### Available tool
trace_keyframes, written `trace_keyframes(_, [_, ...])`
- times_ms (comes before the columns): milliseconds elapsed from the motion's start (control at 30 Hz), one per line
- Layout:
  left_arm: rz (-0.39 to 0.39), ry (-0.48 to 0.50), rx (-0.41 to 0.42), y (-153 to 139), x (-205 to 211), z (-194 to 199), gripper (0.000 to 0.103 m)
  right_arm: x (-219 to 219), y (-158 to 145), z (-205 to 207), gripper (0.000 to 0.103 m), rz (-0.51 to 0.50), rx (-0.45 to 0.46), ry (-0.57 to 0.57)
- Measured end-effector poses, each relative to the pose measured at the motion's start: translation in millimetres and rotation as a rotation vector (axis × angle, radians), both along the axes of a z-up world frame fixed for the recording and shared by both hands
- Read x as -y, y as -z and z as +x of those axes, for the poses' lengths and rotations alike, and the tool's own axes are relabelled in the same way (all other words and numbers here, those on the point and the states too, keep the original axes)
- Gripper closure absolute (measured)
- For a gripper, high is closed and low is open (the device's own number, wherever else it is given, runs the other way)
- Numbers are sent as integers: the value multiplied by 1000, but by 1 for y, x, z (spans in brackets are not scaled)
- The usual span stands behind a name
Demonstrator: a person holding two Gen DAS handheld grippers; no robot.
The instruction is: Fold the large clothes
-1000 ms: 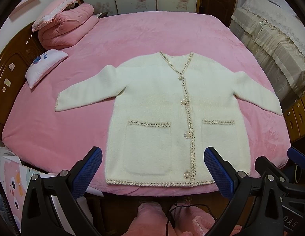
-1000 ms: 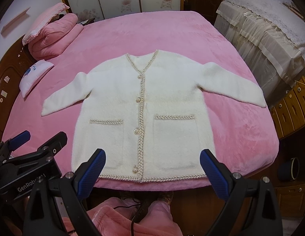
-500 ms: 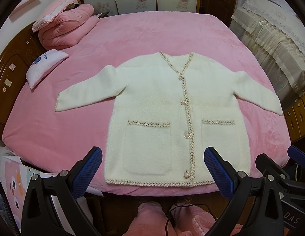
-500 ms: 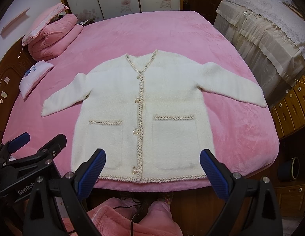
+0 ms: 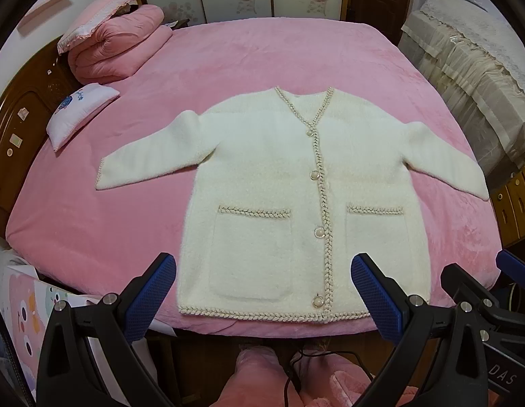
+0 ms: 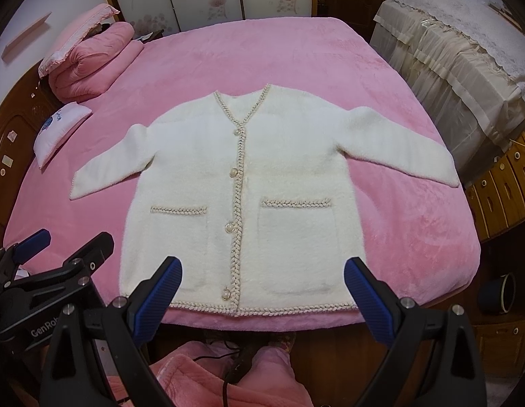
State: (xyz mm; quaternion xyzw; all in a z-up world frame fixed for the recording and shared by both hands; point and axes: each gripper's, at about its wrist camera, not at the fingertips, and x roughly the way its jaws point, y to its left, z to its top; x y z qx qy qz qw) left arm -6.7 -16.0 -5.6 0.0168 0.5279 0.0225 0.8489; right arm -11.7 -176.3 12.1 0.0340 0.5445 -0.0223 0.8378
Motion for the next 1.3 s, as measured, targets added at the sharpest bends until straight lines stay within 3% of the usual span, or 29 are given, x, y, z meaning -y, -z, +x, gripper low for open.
trace_keyframes(500, [17,-50,1,7,25,0,1,24,3,14,6,6,0,-46])
trace_keyframes(567, [25,-47,-32,16,28,0,1,32,9,23,6,40,-11,-36])
trace_keyframes(700, [-56,-93,-104,28,10,3,1,45,19,44,6,175,-25,-18])
trace_keyframes(833, [-107,-216,-139,35,-28,4,1,48,46,66,6,243,-120,15])
trace_keyframes(967, [-223,-339,-195,58,-80,7,1,35,77,86,6,246,-222,28])
trace_keyframes(1100, [-319,-462,-239,82,-143,14,1,9,89,107,6,167,-219,10])
trace_keyframes(1300, [-394,-517,-278,110,-229,42,1,-64,115,143,6,56,-254,-65])
